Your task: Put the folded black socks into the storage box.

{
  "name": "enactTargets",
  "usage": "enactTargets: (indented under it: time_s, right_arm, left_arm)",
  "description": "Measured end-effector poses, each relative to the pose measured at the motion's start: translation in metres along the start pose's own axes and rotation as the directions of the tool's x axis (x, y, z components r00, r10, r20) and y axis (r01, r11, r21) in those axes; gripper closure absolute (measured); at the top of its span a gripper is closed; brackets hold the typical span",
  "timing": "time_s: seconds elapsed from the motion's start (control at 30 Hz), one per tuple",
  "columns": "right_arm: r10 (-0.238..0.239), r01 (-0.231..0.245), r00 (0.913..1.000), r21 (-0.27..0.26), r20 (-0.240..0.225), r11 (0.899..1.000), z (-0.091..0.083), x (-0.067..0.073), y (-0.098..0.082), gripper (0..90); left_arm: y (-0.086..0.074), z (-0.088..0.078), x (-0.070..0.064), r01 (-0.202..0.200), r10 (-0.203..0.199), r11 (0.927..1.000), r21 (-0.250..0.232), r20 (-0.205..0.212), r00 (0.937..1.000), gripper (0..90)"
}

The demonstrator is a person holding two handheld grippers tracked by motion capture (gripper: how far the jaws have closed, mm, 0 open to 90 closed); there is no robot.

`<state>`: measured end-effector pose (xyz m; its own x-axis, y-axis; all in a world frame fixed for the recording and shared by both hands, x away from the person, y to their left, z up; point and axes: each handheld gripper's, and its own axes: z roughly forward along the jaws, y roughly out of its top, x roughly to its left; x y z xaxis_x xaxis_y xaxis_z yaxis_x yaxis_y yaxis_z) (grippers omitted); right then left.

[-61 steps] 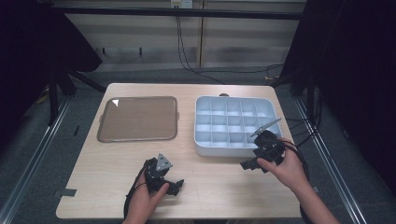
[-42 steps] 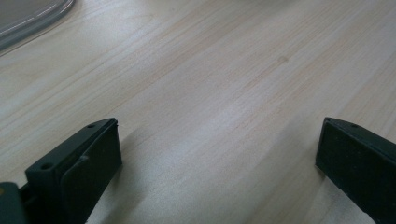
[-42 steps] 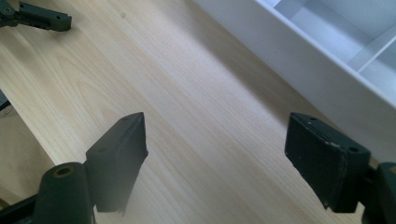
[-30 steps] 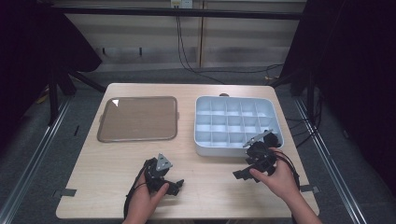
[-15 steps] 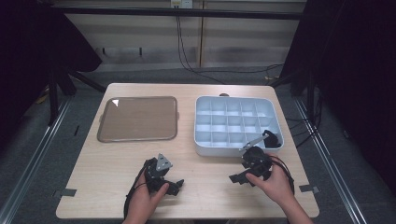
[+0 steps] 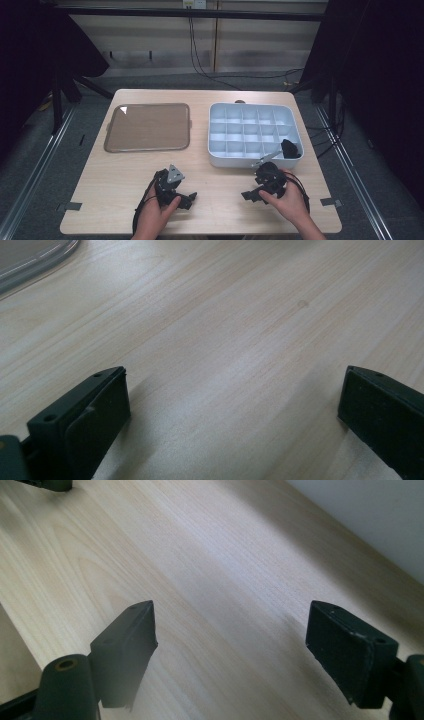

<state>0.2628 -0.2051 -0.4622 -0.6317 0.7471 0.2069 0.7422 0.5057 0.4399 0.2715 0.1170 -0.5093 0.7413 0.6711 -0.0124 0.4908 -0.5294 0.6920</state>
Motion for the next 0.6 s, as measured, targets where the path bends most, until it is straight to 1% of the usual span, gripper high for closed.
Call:
enactTargets:
  time_s: [0.13,0.17,0.3,0.33,0.6]
  right_arm:
    - [-0.002,0.002,1.0000,-0.014,0.002,1.000,0.004,0.000,-0.002,19.1]
    - [0.005,-0.005,1.0000,-0.017,0.003,1.000,0.005,0.000,-0.003,18.8]
    - [0.004,-0.004,1.0000,-0.005,0.007,1.000,0.009,0.000,-0.005,18.3]
    - [-0.003,0.003,0.9999,0.000,0.014,1.000,0.011,0.000,-0.006,18.2]
    - [-0.014,0.014,0.9993,-0.007,0.034,1.000,0.017,0.001,-0.011,16.5]
  left_arm:
    - [0.000,0.000,0.000,0.000,0.000,1.0000,0.000,0.000,1.0000,0.0]
    - [0.000,0.000,0.000,0.000,0.000,1.0000,0.000,0.000,1.0000,0.0]
    - [0.000,0.000,0.000,0.000,0.000,1.0000,0.000,0.000,1.0000,0.0]
    - [0.000,0.000,0.000,0.000,0.000,1.0000,0.000,0.000,1.0000,0.0]
    - [0.000,0.000,0.000,0.000,0.000,1.0000,0.000,0.000,1.0000,0.0]
